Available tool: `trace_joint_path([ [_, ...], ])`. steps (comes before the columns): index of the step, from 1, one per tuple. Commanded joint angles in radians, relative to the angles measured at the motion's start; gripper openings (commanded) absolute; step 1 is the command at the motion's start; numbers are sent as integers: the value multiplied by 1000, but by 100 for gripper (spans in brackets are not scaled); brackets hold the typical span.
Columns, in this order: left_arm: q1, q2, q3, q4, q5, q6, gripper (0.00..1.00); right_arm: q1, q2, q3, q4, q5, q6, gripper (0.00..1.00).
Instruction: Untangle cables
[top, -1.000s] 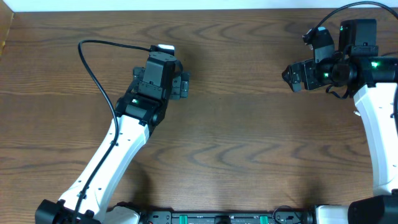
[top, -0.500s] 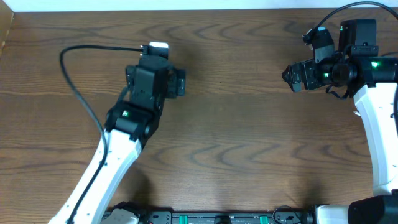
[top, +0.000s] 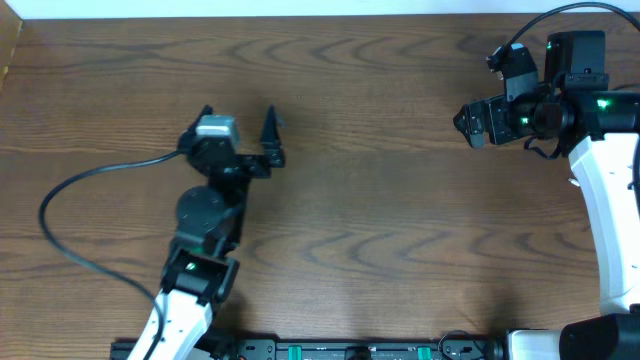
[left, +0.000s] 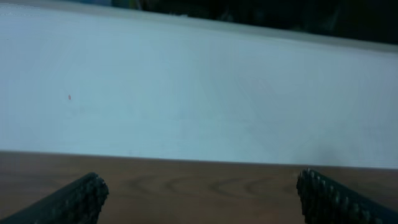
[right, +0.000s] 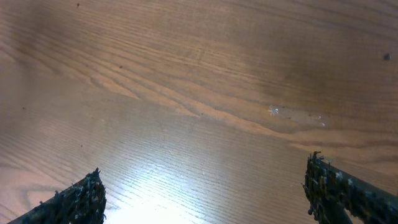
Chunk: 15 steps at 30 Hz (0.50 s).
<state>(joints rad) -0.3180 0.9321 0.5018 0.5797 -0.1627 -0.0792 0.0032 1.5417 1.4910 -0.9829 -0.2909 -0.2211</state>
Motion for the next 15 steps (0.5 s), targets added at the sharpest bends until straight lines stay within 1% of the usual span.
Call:
trace_joint_path([
  [1, 97, -92, -17, 4, 199, -2, 98, 4, -21, 13, -1, 1, -12, 99],
  [2, 127, -119, -24, 4, 244, -2, 98, 4, -21, 13, -2, 1, -12, 99],
  [4, 163, -160, -35, 5, 279, -2, 98, 4, -21, 13, -2, 1, -12, 99],
  [7, 202, -259, -81, 3, 282, -1, 98, 4, -21, 13, -2, 1, -12, 99],
  [15, 233, -462, -270, 3, 282, -1, 98, 4, -21, 13, -2, 1, -12, 99],
])
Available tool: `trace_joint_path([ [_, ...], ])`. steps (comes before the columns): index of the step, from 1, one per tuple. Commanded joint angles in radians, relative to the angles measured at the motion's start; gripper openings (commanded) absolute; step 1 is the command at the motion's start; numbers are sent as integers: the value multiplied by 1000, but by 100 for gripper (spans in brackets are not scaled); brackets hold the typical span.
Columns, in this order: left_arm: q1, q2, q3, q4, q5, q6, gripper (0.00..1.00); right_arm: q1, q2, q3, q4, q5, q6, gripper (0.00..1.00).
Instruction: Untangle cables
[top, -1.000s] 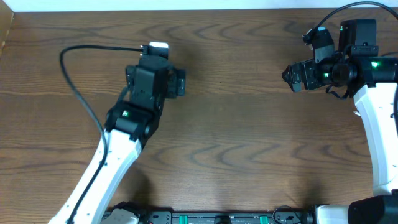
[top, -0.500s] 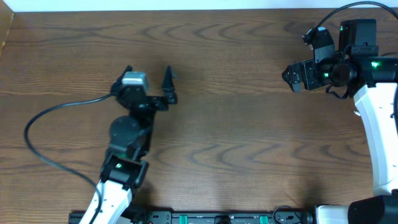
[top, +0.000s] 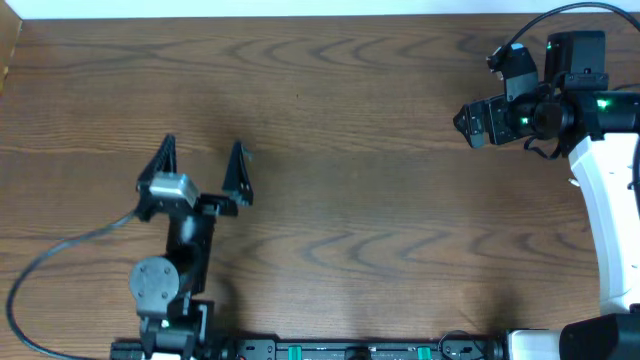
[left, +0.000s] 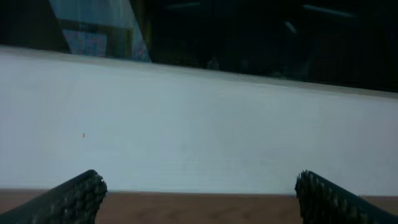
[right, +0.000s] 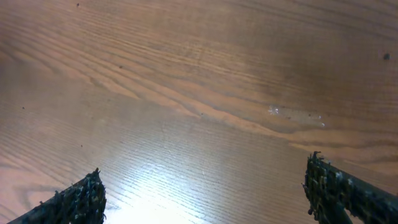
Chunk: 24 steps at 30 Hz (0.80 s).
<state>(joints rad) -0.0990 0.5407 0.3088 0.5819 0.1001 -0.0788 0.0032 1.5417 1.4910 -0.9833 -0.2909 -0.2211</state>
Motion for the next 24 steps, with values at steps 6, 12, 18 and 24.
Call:
trace_joint_path([
  [6, 37, -232, -225, 6, 19, -2, 98, 4, -21, 13, -1, 1, -12, 99],
  [12, 43, -375, -304, -61, -14, -13, 98, 4, -21, 13, -1, 1, -12, 99],
  [18, 43, -442, -304, -172, -14, -13, 98, 4, -21, 13, -1, 1, -12, 99],
  [24, 43, -487, -304, -322, -85, -108, 98, 4, -21, 13, -1, 1, -12, 99],
])
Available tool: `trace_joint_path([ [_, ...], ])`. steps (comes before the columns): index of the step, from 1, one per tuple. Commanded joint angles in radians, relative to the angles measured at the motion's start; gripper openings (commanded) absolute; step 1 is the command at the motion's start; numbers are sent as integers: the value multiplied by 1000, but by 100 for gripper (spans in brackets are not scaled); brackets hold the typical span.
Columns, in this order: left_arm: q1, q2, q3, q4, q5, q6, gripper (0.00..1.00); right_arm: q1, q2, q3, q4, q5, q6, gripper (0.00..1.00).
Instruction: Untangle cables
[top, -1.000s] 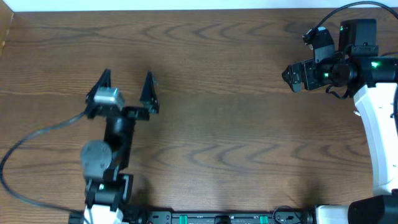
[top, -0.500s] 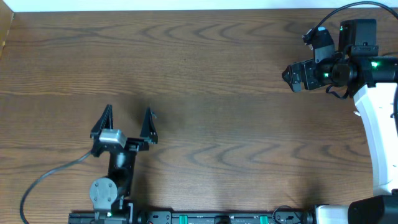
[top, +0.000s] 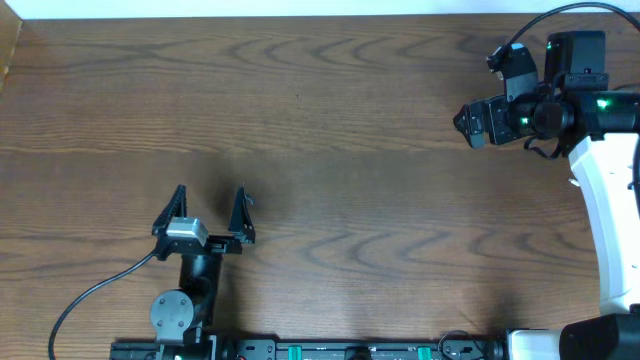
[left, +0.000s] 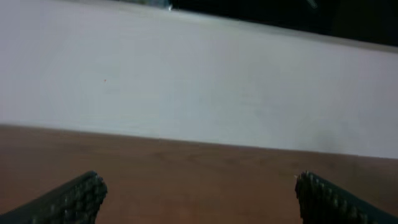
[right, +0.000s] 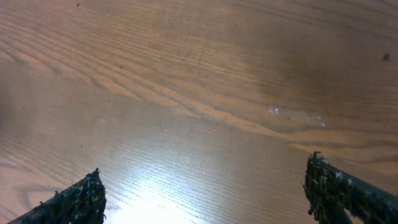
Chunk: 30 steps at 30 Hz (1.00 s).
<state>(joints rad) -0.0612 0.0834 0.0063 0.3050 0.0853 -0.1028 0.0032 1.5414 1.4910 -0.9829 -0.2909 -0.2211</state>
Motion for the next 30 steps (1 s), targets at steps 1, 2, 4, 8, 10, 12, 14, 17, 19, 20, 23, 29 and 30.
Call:
trace_joint_path([
  [1, 5, -38, -2, -78, -96, -117, 98, 4, -21, 13, -2, 1, -12, 99],
  [2, 5, -44, -2, -104, -106, -130, 98, 4, -21, 13, -2, 1, -12, 99],
  [4, 5, -61, -2, -152, -106, -130, 98, 4, -21, 13, -2, 1, -12, 99],
  [8, 6, -82, -2, -246, -105, -119, 98, 4, -21, 13, -2, 1, -12, 99],
  [10, 6, -82, -2, -279, -105, -108, 98, 4, -21, 13, -2, 1, -12, 99],
  [12, 6, -82, -2, -311, -104, -89, 98, 4, -21, 13, -2, 1, -12, 99],
  [14, 6, -82, -2, -348, -104, -62, 98, 4, -21, 13, -2, 1, -12, 99],
  [17, 6, -82, -2, -379, -93, -11, 98, 4, -21, 13, -2, 1, -12, 99],
  [19, 6, -82, -2, -379, -93, 16, 98, 4, -21, 13, -2, 1, -12, 99],
  [20, 6, -82, -2, -380, -93, 30, 98, 4, -21, 13, -2, 1, -12, 99],
  [23, 6, -82, -2, -380, -93, 51, 98, 4, -21, 13, -2, 1, -12, 99],
  [29, 6, -82, -2, -380, -86, 51, 98, 4, -21, 13, -2, 1, -12, 99],
  [30, 6, -82, -2, -380, -85, 51, 98, 4, -21, 13, -2, 1, -12, 99],
])
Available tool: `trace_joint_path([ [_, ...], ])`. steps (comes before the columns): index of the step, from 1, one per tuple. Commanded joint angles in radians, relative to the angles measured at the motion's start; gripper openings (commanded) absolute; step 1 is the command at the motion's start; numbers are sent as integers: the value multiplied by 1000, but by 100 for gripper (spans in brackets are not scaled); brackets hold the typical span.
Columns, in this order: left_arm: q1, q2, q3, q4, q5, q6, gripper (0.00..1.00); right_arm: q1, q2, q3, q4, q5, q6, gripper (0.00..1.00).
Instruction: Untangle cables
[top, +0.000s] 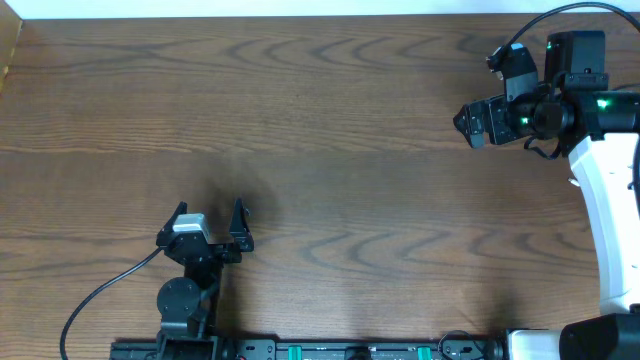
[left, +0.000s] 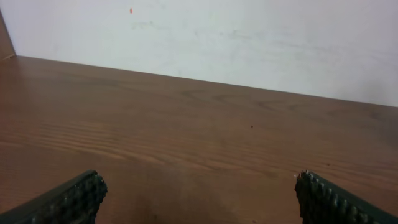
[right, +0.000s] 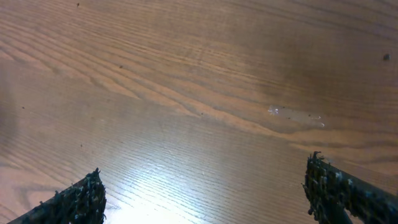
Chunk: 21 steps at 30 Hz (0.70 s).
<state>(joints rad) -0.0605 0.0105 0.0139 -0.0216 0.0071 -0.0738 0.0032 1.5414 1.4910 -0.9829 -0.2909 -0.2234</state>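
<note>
No tangled cables show on the table in any view. My left gripper (top: 210, 212) sits low near the front edge at the left, open, with nothing between its fingers (left: 68, 200). The left wrist view looks along bare wood to a white wall. My right gripper (top: 466, 124) hangs at the far right, pointing left. It is open over bare wood (right: 202, 186), and both fingertips (right: 339, 193) frame empty table.
A black lead (top: 105, 300) runs from the left arm's wrist down to the front edge. The wooden table (top: 330, 150) ends at a white wall (left: 249, 37) at the back. The right arm's white links (top: 610, 220) stand along the right side.
My left gripper has settled slightly lower and tilted down, so its camera now shows the tabletop instead of mostly the wall. The right arm has not moved.
My left arm was stretched out over the left middle of the table with its gripper open. It then stood further left and nearer the front, then close to its base, and now folded there. The right gripper stayed open and still throughout.
</note>
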Motion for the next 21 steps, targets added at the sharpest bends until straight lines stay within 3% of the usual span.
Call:
trace_joint_path([
  [1, 5, -9, -10, -53, -7, 21, 98, 4, -21, 13, -2, 1, -10, 99],
  [21, 3, -10, -10, -52, -16, 21, 98, 4, -21, 13, -2, 1, -10, 99],
])
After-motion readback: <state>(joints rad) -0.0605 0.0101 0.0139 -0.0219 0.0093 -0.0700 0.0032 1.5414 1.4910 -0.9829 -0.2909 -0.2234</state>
